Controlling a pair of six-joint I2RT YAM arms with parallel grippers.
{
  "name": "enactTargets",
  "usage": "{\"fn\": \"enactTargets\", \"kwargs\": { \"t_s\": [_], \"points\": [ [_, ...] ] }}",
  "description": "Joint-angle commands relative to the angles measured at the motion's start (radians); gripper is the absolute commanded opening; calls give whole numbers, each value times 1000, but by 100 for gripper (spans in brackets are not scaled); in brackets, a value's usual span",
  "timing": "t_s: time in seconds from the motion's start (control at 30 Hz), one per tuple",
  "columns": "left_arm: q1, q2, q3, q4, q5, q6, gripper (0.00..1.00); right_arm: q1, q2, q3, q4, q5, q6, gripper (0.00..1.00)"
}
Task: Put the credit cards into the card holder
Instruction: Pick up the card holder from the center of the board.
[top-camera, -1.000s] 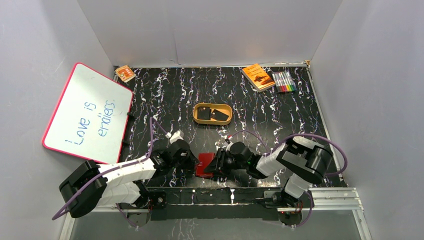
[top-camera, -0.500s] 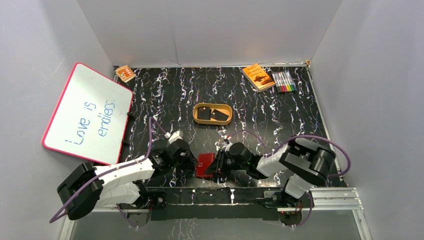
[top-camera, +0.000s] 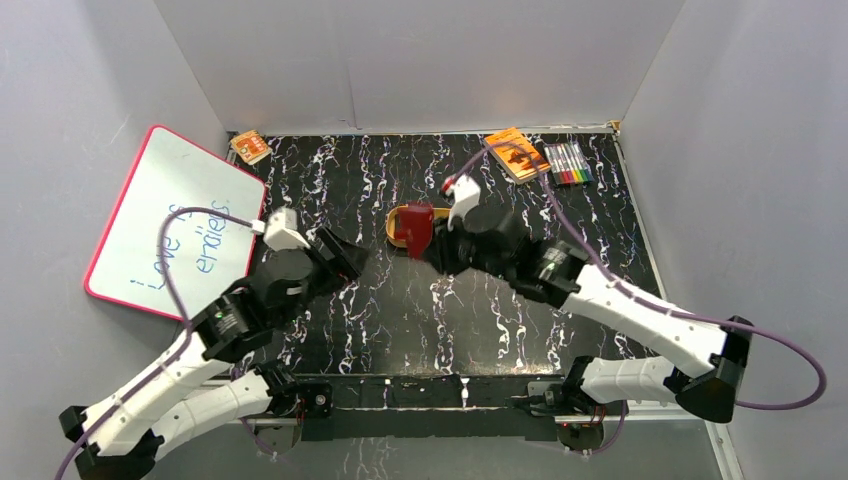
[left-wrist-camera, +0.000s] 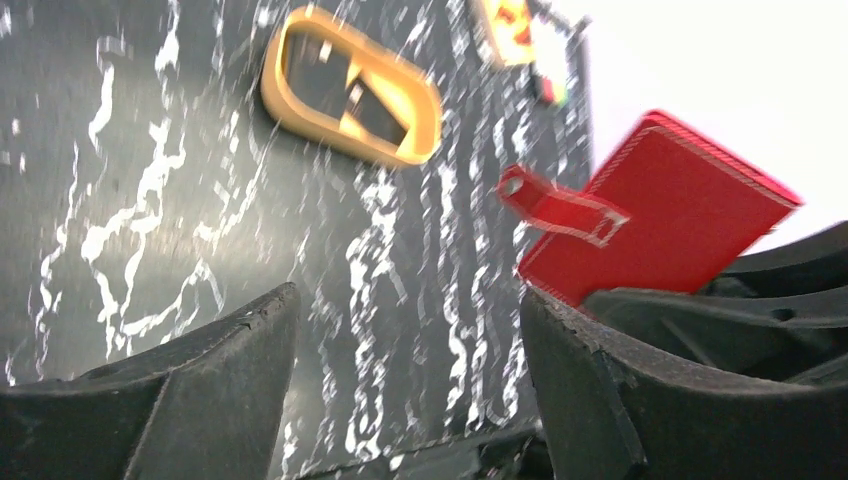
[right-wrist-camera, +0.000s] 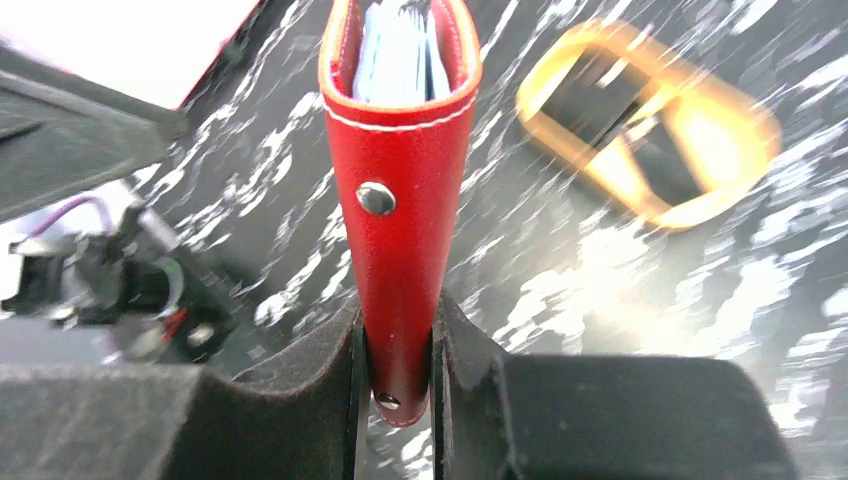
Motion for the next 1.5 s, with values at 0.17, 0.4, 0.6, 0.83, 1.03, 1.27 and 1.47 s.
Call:
{"fn": "enactTargets", "kwargs": {
  "t_s": [0.17, 0.4, 0.6, 0.83, 1.03, 1.27, 1.47],
  "points": [
    [6, 27, 259, 163, -149, 297, 86, 17, -19, 268, -61, 657, -1004, 0],
    [5, 88, 275, 415, 115, 364, 90, 18, -191, -90, 687, 672, -1651, 0],
    [5, 176, 298, 509, 226, 300, 91, 18, -284, -214, 865, 508, -1883, 0],
    [6, 289, 339, 595, 283, 179, 91, 22, -270, -190, 786, 480, -1912, 0],
    [6, 320, 351, 675, 295, 147, 91, 32, -262, -197, 794, 497, -1930, 0],
    [5, 375, 383, 682, 323, 133, 92, 33, -241, -216, 842, 502, -1978, 0],
    [6, 408, 416, 625, 331, 122, 92, 36, -207, -181, 852, 500, -1996, 0]
  ]
}}
